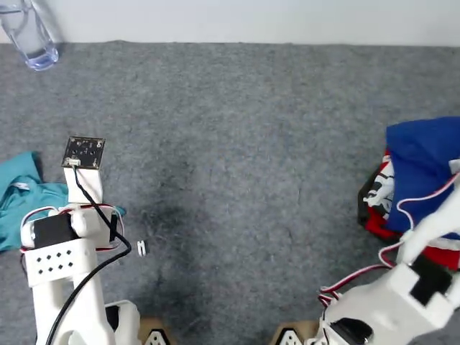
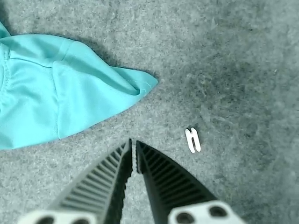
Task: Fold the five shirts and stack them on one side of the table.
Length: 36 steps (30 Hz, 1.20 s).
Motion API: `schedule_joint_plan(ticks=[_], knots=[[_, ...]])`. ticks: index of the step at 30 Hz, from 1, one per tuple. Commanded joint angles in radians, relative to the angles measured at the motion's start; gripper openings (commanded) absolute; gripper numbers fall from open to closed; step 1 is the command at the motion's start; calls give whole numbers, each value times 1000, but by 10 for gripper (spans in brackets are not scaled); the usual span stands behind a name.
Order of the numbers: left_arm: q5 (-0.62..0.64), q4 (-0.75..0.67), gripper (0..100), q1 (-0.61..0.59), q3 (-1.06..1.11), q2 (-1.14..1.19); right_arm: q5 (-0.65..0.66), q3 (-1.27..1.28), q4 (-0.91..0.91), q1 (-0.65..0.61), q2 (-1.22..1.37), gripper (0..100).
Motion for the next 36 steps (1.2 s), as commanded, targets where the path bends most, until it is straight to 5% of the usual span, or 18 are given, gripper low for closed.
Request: schedule_joint_plan(ticks=[1, 5, 10, 15, 25, 36], knots=[[9, -2, 13, -5, -7, -21, -3, -57, -5, 13, -140, 384], [9, -2, 13, -5, -7, -21, -109, -52, 114, -24, -228, 273], [9, -2, 13, -5, -7, -21, -233, -52, 298, -102, -240, 1], [9, -2, 13, -6, -7, -21, -405, -40, 318, -122, -234, 26], [9, 0, 13, -6, -7, -21, -405, 505, -130, -148, -176, 9], [11, 0, 13, -6, -7, -21, -316, 651, -179, -134, -366, 9]])
